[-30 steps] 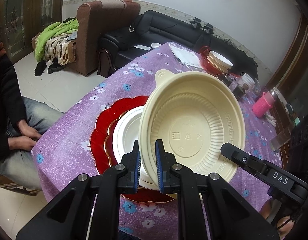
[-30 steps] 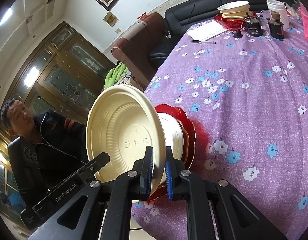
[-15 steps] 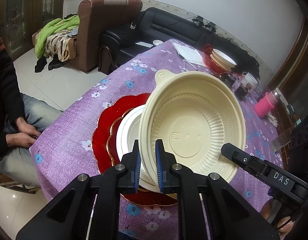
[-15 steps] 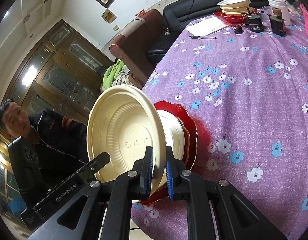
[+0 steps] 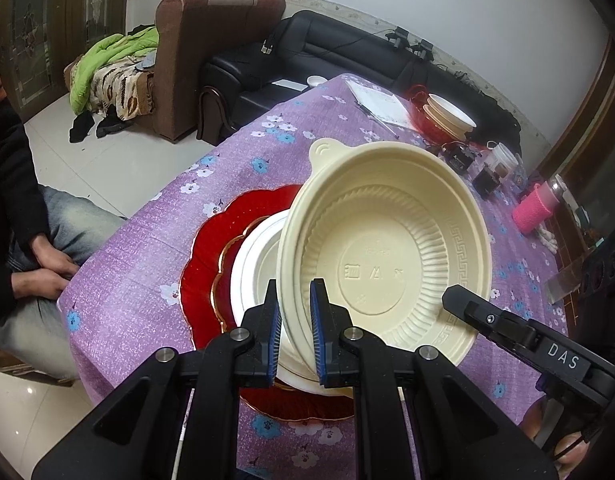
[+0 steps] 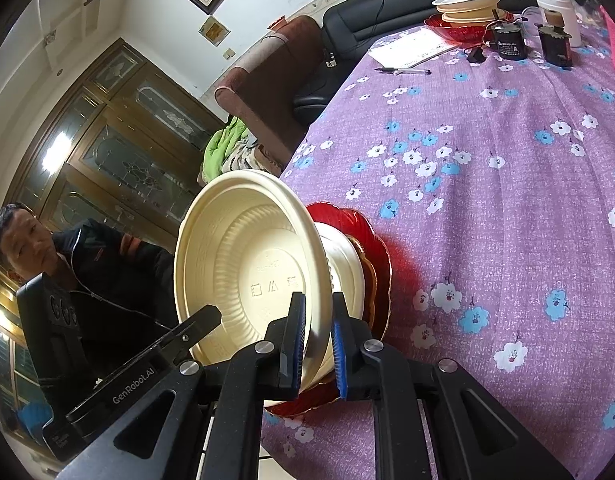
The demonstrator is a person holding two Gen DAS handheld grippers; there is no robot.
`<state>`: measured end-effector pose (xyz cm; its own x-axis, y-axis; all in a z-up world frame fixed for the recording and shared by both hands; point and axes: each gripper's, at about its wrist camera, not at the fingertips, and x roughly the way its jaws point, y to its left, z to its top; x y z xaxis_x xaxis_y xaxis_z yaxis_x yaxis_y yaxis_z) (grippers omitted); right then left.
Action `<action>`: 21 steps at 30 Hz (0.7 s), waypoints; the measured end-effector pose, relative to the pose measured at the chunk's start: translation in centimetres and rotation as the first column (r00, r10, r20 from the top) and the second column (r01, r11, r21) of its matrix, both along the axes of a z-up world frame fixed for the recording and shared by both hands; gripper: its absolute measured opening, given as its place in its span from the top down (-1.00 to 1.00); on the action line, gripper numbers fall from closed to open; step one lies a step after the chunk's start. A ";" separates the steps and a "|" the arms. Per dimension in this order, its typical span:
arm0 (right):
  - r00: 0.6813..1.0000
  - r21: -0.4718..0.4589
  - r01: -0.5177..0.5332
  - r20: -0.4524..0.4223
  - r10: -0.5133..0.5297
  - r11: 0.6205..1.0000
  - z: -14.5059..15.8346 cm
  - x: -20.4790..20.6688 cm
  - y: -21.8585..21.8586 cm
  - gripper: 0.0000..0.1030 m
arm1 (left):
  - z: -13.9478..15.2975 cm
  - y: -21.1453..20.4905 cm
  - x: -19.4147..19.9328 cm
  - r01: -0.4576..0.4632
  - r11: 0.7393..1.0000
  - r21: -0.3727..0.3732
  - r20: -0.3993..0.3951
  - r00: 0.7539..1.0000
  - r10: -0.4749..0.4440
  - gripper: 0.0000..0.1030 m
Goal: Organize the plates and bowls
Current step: 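Lower the beige bowl into the white bowl on the stack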
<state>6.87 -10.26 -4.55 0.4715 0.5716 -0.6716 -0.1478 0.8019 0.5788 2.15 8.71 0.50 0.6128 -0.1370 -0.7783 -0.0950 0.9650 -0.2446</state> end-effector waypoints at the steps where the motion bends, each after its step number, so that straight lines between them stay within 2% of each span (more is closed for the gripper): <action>1: 1.000 0.000 0.000 0.000 0.000 1.000 0.0 0.0 0.0 0.75 | 0.0 0.0 0.0 0.001 1.000 -0.002 -0.001 1.000 -0.001 0.78; 21: 0.999 0.010 0.002 -0.037 -0.002 1.000 -1.2 0.9 -0.4 0.71 | -0.9 -0.3 0.9 0.003 1.000 0.007 -0.034 0.999 -0.003 0.77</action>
